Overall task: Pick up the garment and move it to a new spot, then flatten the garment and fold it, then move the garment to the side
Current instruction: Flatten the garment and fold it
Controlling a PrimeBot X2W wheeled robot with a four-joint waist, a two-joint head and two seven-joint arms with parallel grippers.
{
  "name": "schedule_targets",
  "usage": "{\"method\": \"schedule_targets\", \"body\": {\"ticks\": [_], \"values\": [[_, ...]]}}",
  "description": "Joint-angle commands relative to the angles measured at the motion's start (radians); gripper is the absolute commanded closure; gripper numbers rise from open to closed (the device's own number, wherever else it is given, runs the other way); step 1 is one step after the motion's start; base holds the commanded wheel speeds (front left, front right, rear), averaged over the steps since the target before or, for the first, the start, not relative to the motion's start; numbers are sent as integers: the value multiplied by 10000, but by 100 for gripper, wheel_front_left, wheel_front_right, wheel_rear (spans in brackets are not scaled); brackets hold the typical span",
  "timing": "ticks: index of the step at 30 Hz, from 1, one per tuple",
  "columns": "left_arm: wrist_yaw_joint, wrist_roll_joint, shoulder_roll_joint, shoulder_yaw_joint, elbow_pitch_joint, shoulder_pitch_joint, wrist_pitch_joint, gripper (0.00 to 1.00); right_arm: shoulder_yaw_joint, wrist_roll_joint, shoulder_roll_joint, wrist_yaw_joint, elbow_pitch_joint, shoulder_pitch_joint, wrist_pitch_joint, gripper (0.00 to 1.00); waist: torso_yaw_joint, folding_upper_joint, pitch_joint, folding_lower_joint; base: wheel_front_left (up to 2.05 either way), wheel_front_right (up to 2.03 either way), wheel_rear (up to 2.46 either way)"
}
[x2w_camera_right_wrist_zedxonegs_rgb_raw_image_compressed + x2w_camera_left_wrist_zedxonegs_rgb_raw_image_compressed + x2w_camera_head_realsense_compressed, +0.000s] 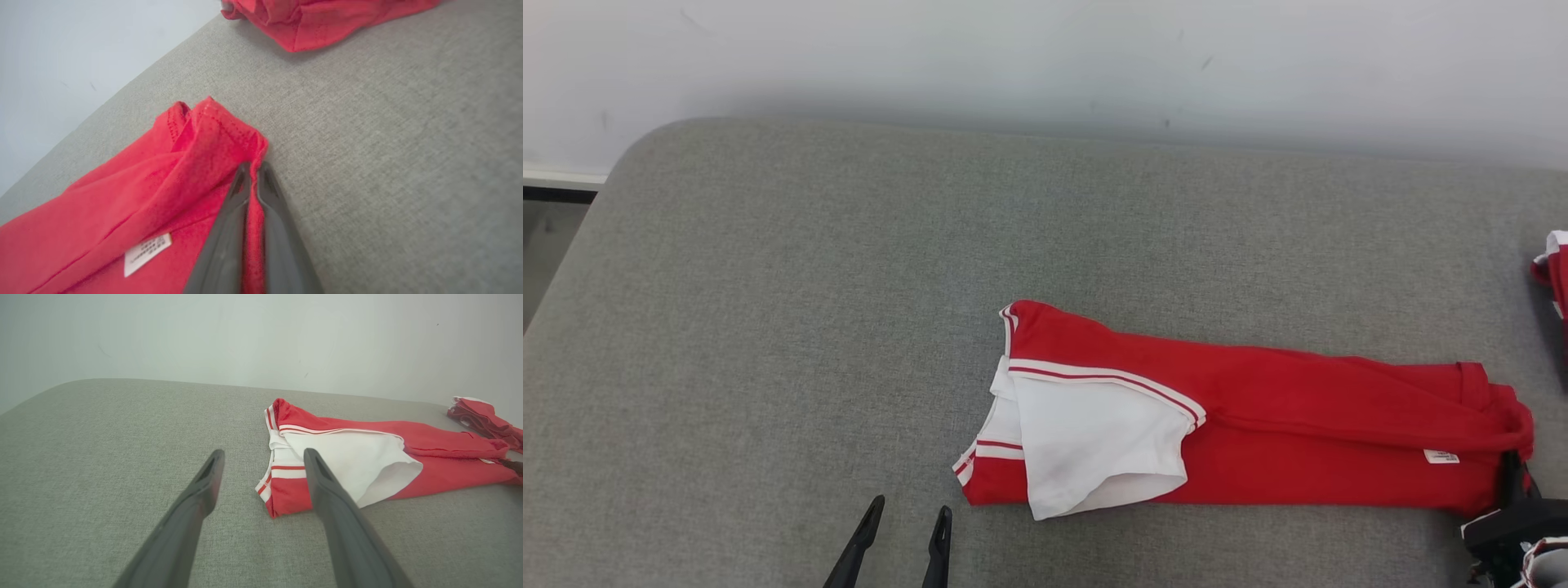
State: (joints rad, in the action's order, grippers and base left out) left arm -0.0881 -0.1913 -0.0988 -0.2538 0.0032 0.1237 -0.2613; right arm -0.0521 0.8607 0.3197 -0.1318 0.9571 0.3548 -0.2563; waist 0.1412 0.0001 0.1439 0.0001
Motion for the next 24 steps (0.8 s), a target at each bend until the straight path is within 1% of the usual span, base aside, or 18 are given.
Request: {"method": "schedule_targets", "body": {"ticks": [1,5,6,9,13,17,18,21,24], "values": [[-50,62,45,34,33,78,-37,0,16,26,159,28,-37,-251,-43,100,-99,-1,-108,-1,0,0,0],[-97,125,86,80,61,139,-37,0,-149,-182,594,27,-821,-234,-97,100,-235,-1,-253,-1,0,0,0],[-97,125,86,80,61,139,-37,0,-149,-182,594,27,-821,-234,-97,100,-235,-1,-253,-1,0,0,0],[-165,153,119,113,94,124,-37,0,-220,-450,621,27,-1678,-385,-93,100,-300,-1,-370,-1,0,0,0],[-195,152,150,132,142,200,-37,0,39,-767,572,27,-2984,-530,-96,100,-312,-1,-548,-1,0,0,0],[-241,131,198,163,206,241,-37,0,603,-1004,386,27,-4316,-781,-95,100,-254,-1,-695,-1,0,0,0],[-236,112,221,186,219,289,-37,0,965,-1126,313,27,-4888,-819,-84,100,-209,-1,-743,-1,0,0,0],[-241,99,257,206,242,319,-38,0,1639,-1311,168,27,-5441,-808,-82,100,-106,-1,-808,-1,0,0,0],[-271,84,280,219,287,289,-38,0,2364,-1368,-37,27,-5722,-559,-17,100,10,-1,-835,-1,0,0,0]]}}
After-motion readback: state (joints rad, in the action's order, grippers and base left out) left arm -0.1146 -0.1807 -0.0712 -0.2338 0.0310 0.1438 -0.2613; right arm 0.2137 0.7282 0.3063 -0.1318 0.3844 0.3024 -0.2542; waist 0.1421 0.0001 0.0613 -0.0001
